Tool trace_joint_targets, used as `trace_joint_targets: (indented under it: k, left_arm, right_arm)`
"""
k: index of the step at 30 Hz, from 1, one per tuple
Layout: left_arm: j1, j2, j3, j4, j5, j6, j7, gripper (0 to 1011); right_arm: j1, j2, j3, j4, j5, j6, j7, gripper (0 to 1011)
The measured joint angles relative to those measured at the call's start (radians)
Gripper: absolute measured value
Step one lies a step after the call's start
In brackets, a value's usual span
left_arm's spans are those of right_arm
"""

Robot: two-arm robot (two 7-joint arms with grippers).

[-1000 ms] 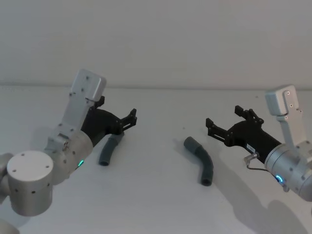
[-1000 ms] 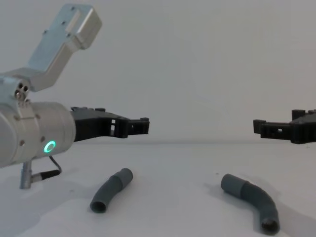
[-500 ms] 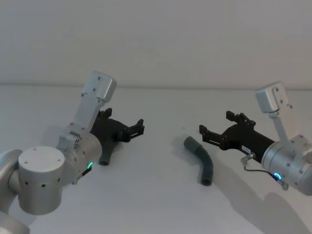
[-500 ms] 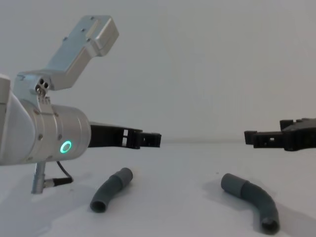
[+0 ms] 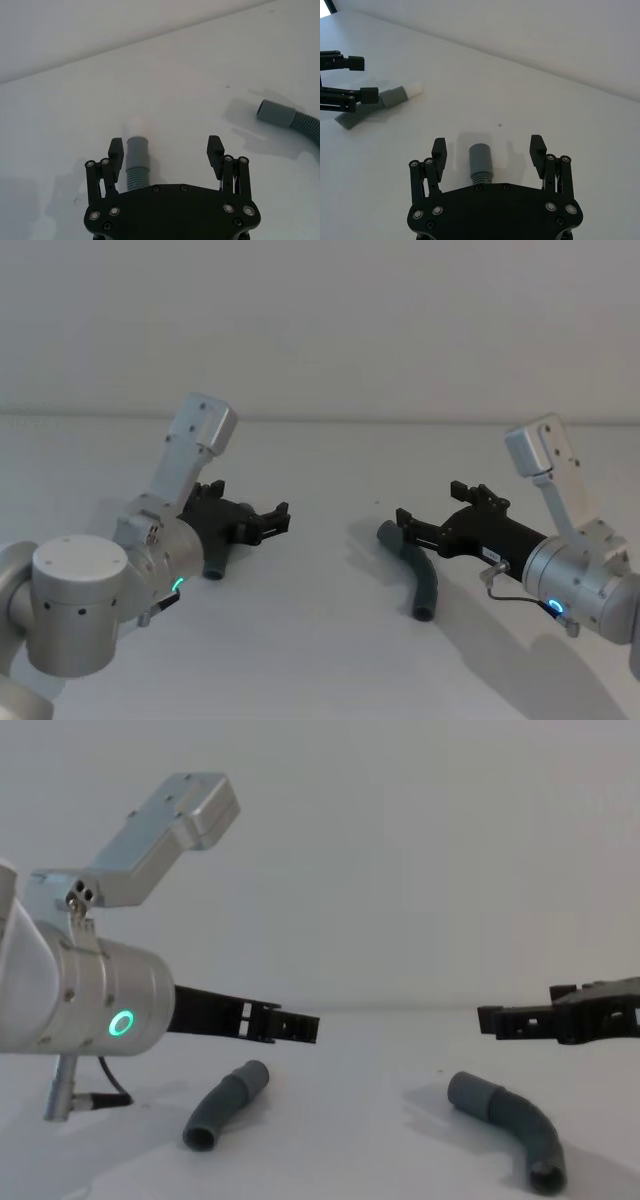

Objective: Use both hands to pick up one end of the pipe from the table, align the ends, and insert them.

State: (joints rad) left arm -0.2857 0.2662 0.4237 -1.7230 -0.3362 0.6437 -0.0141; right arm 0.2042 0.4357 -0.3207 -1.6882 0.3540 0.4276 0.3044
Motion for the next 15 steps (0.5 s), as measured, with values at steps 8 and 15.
trace_joint_targets:
  k: [8,15]
  left_arm:
    - [-0.003,0.018,-0.011,0.005,0.0,0.034,-0.015,1001]
    - [-0.002,0.03,-0.021,0.014,0.001,0.044,-0.026,1001]
  right_arm:
    - [0.005,-0.011,-0.01,0.007,-0.001,0.017,-0.01,1004]
    - [0.011,-0.02,-0.017,0.022,-0.011,0.028,-0.016,1004]
